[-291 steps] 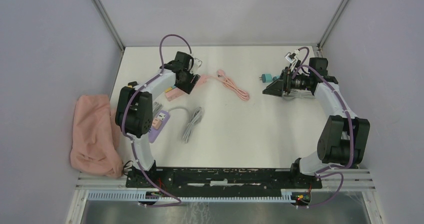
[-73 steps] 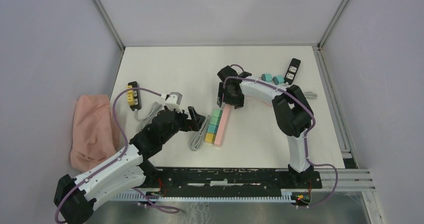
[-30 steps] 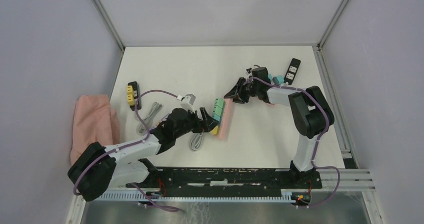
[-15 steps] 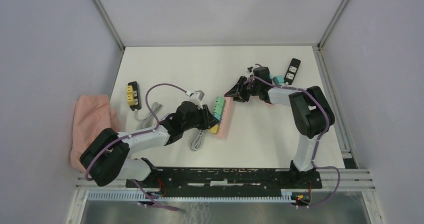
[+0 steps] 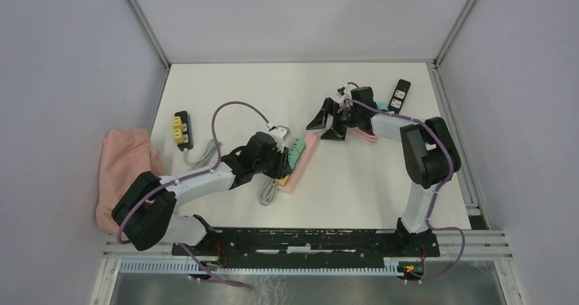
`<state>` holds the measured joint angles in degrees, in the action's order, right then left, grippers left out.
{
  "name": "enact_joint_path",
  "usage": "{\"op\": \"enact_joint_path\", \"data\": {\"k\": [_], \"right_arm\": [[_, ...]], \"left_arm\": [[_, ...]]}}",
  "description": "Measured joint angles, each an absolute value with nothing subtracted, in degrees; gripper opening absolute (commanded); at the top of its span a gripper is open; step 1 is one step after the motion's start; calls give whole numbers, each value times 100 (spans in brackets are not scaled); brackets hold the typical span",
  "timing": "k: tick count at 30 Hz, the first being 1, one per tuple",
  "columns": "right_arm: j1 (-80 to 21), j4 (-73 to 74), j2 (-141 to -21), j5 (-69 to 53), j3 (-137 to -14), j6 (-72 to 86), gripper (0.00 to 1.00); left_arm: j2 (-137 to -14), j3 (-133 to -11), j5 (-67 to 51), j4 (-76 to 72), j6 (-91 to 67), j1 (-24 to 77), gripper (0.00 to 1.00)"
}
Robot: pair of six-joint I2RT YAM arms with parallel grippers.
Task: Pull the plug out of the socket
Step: Remove the plug from the socket.
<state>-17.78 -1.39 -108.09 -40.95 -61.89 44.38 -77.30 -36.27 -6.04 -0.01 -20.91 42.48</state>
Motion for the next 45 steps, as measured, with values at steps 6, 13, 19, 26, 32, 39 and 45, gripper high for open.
{"op": "enact_joint_path", "data": {"k": [6,13,19,26,32,39,45], "right_arm": [[-1584,652,-10945,-4252,-6840,3538,100],[-1251,1699,-10219,-4661,-6958,1603,99],[-1083,3312,-9148,-5492,-6980,-1754,100],[-1138,5905,-8774,-6309,-7148,-7013,94],[-1238,8195,-10132,-6578,-8014,-10407,84],[-1535,8654,-10401,-6215,-7964,-10814,78],[-1820,7581,-10044,-5852,-7487,-9701,76]], "left_arm": [[-7732,-3913,-451,580,-1470,4495,3],[-7942,-4097,-67,729,-947,5225,3],[-8047,-4165,134,659,-366,5575,3],[-8049,-4119,-108,561,176,5642,4],[-8036,-4036,-209,408,320,5634,4],[-7937,-3798,-252,27,370,5631,4],[-7933,-3728,-276,-113,375,5631,3]]}}
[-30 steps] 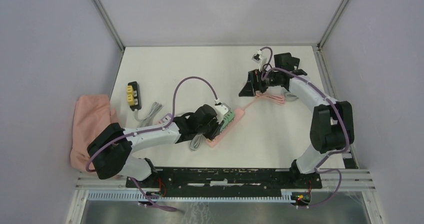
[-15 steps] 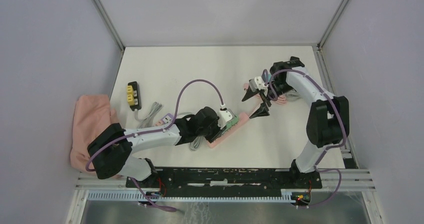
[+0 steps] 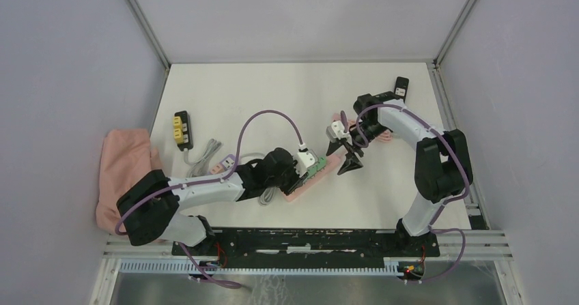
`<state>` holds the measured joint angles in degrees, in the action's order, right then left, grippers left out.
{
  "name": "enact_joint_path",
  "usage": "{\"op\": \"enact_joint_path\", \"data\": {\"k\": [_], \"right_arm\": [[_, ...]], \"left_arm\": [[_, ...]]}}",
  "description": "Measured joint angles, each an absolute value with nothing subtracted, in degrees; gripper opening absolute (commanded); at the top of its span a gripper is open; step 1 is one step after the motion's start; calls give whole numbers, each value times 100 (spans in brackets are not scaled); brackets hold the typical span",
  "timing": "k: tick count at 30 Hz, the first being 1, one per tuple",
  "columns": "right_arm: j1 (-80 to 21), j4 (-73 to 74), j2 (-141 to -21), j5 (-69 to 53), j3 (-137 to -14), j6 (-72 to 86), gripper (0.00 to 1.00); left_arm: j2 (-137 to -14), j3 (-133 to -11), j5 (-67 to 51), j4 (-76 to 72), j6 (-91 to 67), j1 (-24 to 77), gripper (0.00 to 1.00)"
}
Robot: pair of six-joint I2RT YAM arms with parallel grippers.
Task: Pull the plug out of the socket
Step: Remove the plug from the socket.
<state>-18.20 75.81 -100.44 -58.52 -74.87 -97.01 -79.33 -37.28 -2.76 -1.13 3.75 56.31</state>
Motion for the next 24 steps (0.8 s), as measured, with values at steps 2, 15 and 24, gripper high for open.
{"op": "enact_joint_path", "data": {"k": [2,15,24], "right_arm": [[-1883,7391,-10018,-5778,-7400,-9603,76],[-2375,6613,-10020,-5599,-7325,-9041,70],[-2571,5763,-10151,-5105,-7325,-8125,62]], "left_arm": [[-7920,-3686,-292,-191,377,5627,3],[-7863,-3448,-316,-637,375,5623,3],[-7865,-3402,-333,-744,381,5623,3]]}}
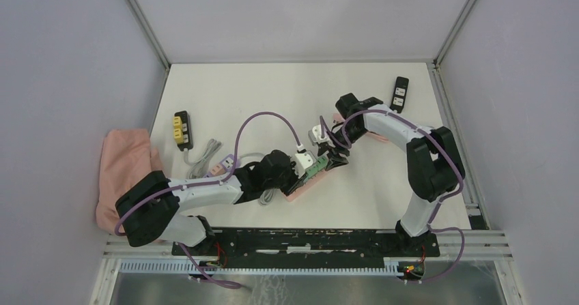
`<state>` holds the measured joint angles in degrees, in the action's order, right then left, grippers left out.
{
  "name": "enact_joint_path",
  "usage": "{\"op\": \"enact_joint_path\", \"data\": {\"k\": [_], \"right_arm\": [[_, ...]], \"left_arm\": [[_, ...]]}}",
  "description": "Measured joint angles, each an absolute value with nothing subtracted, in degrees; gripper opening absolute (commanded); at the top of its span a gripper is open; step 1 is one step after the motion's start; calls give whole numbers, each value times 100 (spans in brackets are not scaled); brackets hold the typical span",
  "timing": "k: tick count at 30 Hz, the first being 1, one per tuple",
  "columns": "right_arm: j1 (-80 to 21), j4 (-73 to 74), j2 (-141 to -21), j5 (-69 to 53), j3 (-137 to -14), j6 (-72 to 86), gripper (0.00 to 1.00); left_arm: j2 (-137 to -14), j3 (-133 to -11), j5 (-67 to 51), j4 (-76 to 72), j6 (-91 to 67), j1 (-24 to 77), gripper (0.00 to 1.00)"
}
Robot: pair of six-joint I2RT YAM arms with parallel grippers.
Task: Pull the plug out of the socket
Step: Remove the plug from the socket.
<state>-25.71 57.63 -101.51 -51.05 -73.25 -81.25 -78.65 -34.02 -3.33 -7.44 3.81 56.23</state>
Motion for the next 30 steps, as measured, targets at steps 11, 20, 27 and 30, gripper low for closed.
{"op": "enact_joint_path", "data": {"k": [11,20,27,30], "right_arm": [[-2875,5415,-10390,-4403,-7321,-8027,39],[-2906,5374,-10355,-4342,-7264,-8324,7],[-2915,5290,-10254,-4342,-7142,-8429,0],[-2915,5277,-10237,-4340,-7124,-8431,0]], "left_arm": [[-7859,-3280,-351,-1002,397,5623,5],[-7776,-2971,-346,-1544,357,5623,48],[-7732,-2536,-508,-2265,139,5717,89],[-7583,-2309,-502,-2473,-23,5736,100]]}}
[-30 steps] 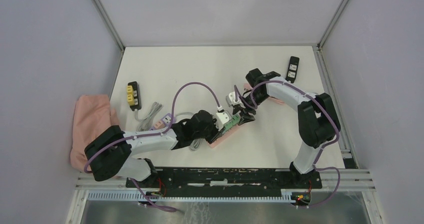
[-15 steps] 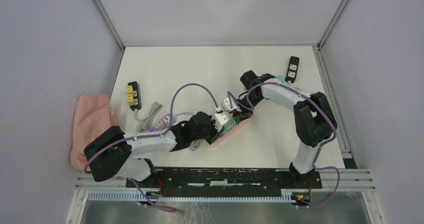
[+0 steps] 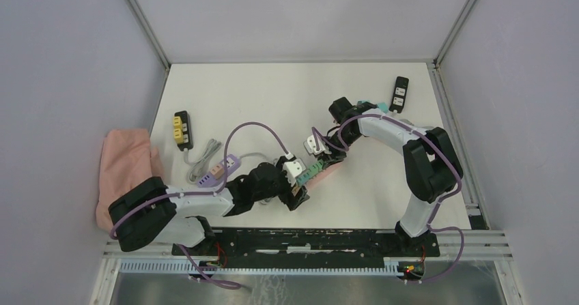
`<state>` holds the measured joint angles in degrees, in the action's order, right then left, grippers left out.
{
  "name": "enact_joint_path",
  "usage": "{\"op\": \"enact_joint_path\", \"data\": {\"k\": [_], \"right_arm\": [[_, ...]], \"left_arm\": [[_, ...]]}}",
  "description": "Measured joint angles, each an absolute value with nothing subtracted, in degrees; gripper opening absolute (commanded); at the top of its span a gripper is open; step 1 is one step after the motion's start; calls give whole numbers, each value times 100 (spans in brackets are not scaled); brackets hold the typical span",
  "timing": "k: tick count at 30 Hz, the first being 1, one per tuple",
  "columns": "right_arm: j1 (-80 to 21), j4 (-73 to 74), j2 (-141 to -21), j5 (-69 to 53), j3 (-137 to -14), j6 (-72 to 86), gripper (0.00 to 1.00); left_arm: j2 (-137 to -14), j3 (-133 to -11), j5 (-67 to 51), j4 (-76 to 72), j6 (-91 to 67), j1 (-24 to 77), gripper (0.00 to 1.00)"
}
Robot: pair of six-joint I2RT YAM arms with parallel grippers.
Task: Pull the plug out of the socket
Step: Remove the plug from the socket.
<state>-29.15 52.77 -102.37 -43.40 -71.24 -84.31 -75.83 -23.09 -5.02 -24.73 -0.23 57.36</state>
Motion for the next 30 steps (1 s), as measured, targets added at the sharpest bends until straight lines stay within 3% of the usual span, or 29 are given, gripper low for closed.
{"op": "enact_joint_path", "data": {"k": [12,30], "right_arm": [[-2915,5260,-10204,-4344,-7087,-8431,0],[-2915,5286,-10195,-4311,-7087,-8272,0]], "left_arm": [[-5848,-1295,-329,-3588,-589,5426,99],[-5905,-443,-624,-4884,-624,5210,97]]}}
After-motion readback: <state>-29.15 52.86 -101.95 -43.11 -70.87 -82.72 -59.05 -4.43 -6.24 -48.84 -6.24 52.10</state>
